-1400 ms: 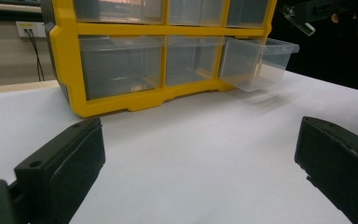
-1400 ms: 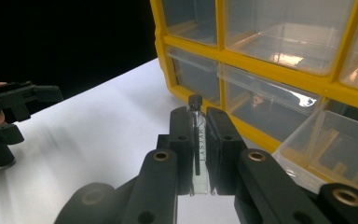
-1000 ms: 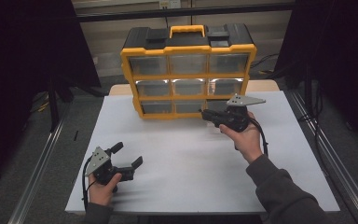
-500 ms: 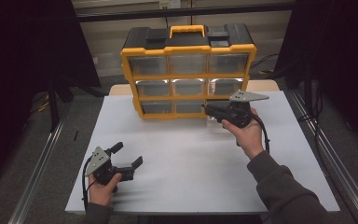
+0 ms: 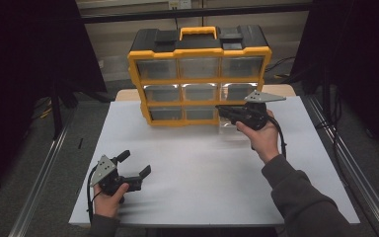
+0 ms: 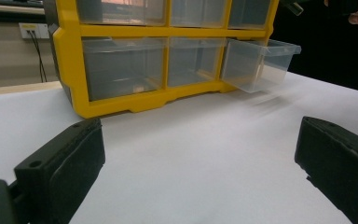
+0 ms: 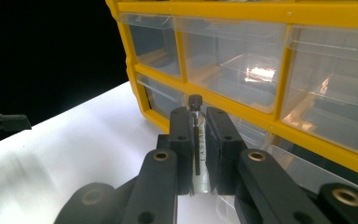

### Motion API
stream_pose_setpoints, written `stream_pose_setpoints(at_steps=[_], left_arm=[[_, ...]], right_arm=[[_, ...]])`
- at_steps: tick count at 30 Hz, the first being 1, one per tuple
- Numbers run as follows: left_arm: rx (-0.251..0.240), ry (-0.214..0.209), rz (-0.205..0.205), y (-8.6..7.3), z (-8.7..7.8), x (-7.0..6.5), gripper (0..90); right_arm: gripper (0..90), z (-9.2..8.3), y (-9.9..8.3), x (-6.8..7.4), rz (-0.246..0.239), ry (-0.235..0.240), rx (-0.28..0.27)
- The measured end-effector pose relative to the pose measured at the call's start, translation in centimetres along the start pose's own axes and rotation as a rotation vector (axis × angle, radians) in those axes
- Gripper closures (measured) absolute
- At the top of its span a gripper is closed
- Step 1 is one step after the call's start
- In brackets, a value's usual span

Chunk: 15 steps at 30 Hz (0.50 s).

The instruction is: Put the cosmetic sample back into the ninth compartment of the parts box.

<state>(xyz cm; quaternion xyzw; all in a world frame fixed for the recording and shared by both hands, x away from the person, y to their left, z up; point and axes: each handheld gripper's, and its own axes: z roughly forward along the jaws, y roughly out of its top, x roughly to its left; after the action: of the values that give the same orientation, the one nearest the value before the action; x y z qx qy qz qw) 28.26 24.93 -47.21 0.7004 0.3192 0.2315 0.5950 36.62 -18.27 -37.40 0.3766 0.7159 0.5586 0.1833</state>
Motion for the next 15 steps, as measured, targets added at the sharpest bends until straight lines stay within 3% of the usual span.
stream_pose_setpoints(at_steps=[2, 3, 4, 7, 9, 11, 15], left_arm=[[0.0, -0.002, 0.0, -0.01, 0.02, -0.01, 1.8], [-0.021, -0.003, -0.037, -0.05, 0.23, -0.28, 1.8], [-0.024, -0.005, -0.042, -0.06, 0.26, -0.34, 1.8], [-0.026, -0.005, -0.044, -0.05, 0.25, -0.32, 1.8], [0.0, 0.0, 0.001, 0.0, 0.0, -0.01, 1.8], [-0.026, 0.003, -0.033, -0.01, 0.21, -0.24, 1.8], [-0.029, -0.005, -0.043, -0.01, 0.29, -0.36, 1.8]], right_arm=[[82.3, 0.03, 0.04, -0.12, 0.002, 0.0, -0.003], [82.2, 0.06, 0.05, -0.16, 0.001, 0.0, -0.003], [82.2, 0.07, 0.05, -0.22, 0.001, -0.006, -0.002], [82.2, 0.08, 0.05, -0.39, 0.003, -0.017, -0.002], [82.2, 0.16, 0.05, -0.49, 0.005, -0.019, -0.006], [82.2, 0.19, 0.04, -0.6, 0.004, -0.026, -0.005], [82.2, 0.36, -0.04, -0.96, 0.004, -0.038, -0.001]])
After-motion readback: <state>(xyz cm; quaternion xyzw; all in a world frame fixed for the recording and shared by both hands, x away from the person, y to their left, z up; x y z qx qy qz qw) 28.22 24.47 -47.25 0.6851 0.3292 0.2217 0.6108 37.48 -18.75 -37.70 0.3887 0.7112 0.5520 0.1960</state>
